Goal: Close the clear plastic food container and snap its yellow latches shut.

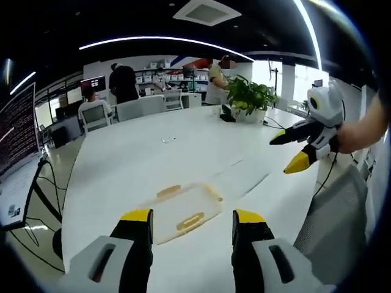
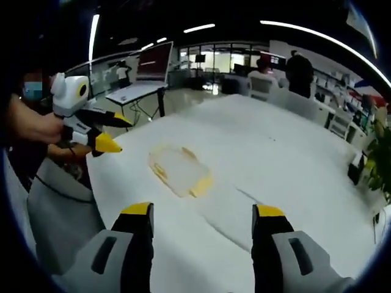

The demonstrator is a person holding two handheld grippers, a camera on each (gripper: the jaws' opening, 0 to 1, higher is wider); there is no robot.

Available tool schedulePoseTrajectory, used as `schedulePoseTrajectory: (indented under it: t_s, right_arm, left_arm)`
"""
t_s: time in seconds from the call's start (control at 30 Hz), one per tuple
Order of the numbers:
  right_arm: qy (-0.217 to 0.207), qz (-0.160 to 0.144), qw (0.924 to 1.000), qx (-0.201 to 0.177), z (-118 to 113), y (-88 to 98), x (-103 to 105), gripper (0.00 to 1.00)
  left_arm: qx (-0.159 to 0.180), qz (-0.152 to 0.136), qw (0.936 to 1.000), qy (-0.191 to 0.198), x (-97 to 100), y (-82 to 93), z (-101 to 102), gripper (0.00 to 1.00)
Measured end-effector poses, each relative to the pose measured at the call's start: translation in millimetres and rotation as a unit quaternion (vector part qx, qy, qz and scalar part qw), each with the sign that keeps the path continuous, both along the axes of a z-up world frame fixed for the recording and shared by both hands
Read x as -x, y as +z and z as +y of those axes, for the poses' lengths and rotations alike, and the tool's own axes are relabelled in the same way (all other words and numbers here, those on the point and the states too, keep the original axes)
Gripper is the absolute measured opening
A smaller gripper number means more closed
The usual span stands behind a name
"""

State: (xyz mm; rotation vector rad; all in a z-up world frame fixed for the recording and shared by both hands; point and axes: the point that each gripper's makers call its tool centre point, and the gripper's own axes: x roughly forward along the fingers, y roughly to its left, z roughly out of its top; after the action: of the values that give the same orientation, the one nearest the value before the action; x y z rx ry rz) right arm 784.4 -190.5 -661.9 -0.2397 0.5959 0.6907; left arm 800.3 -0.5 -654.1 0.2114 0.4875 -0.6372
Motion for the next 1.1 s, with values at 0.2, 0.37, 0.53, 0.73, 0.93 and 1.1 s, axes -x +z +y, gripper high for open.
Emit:
schedulePoseTrajectory:
  t_s: [0.2,0.37,0.53,0.73,0.93,1.1]
  right_arm:
    - [0.030,-0.005,0.9995,0.010,11,0.9,-12,0.60]
    - [0.047,0.002,0.9988,0.012,18,-1.6,-18,0.60]
    - [0.068,0.010,0.9975,0.015,26,-4.6,-26,0.60]
    - [0.100,0.020,0.9945,0.024,37,-11.4,-37,0.60]
    - [0.139,0.030,0.9892,0.035,48,-21.6,-46,0.59]
    - [0.166,0.035,0.9845,0.044,53,-27.5,-56,0.59]
  left_arm:
    - [-0.019,0.005,0.9997,-0.015,-9.9,-0.4,8,0.46]
    - [-0.027,0.012,0.9993,-0.023,-19.0,-3.6,14,0.46]
    - [-0.031,0.027,0.9984,-0.037,-24.5,-9.7,15,0.47]
    - [-0.040,0.049,0.9952,-0.074,-28.1,-25.0,11,0.46]
    - [-0.059,0.050,0.9925,-0.095,-38.6,-33.6,14,0.46]
    - [-0.082,0.048,0.9878,-0.123,-48.6,-36.7,18,0.47]
